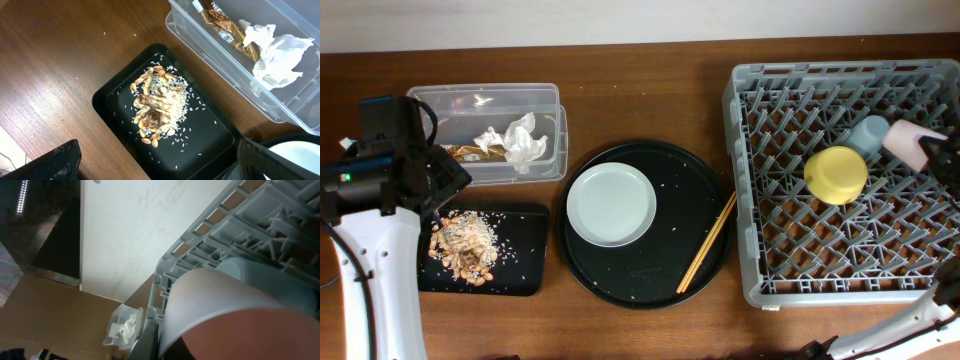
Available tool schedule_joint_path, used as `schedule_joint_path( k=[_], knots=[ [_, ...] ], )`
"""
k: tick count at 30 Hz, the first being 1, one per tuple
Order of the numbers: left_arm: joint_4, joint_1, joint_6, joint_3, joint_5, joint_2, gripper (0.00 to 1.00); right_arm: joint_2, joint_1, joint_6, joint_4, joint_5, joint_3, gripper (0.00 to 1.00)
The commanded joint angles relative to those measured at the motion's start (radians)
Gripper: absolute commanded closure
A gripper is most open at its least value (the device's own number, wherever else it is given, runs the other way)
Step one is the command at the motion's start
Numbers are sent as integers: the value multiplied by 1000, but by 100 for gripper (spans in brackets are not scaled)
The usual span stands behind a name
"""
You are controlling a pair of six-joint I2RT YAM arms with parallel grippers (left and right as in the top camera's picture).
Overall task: Sort waste into correct bins and load items into the dishwasher rack
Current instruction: 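Lower the pink cup upside down into the rack and release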
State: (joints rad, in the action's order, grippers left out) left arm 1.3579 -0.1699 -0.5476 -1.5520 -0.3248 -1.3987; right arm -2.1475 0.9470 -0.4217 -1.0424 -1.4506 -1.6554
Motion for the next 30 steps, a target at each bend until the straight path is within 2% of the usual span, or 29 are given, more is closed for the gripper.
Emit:
schedule_joint_path(
  k=[1, 9, 14, 17, 19, 22, 25, 28, 30],
  knots=[
    [-2, -3, -13, -5, -3, 11, 0, -26, -64, 20, 3, -29, -3, 95],
    [-2, -3, -13, -5, -3, 11, 1, -65, -42, 122, 7, 152, -3, 95],
    [-2, -3, -13, -5, -3, 11, 0, -65, -2, 128, -25, 188, -3, 91],
    [-2, -3, -13, -5, -3, 11, 0, -65, 22, 140, -28, 285, -3, 83],
    [-2, -3, -13, -5, -3, 11, 1, -65, 31, 150, -42, 388, -3, 82],
    [-2, -3, -13, -5, -3, 11, 0, -60, 43, 181, -73, 393, -10, 77],
    [-2, -3, -13, -5, -3, 11, 0, 10, 65, 206, -103, 402, -11, 62],
    [-2, -3, -13, -5, -3, 11, 0, 135, 88, 322, -103, 490, -11, 59],
    [-2, -3, -13, -5, -3, 11, 0, 266, 87, 440, -98, 647, -11, 58]
  ],
)
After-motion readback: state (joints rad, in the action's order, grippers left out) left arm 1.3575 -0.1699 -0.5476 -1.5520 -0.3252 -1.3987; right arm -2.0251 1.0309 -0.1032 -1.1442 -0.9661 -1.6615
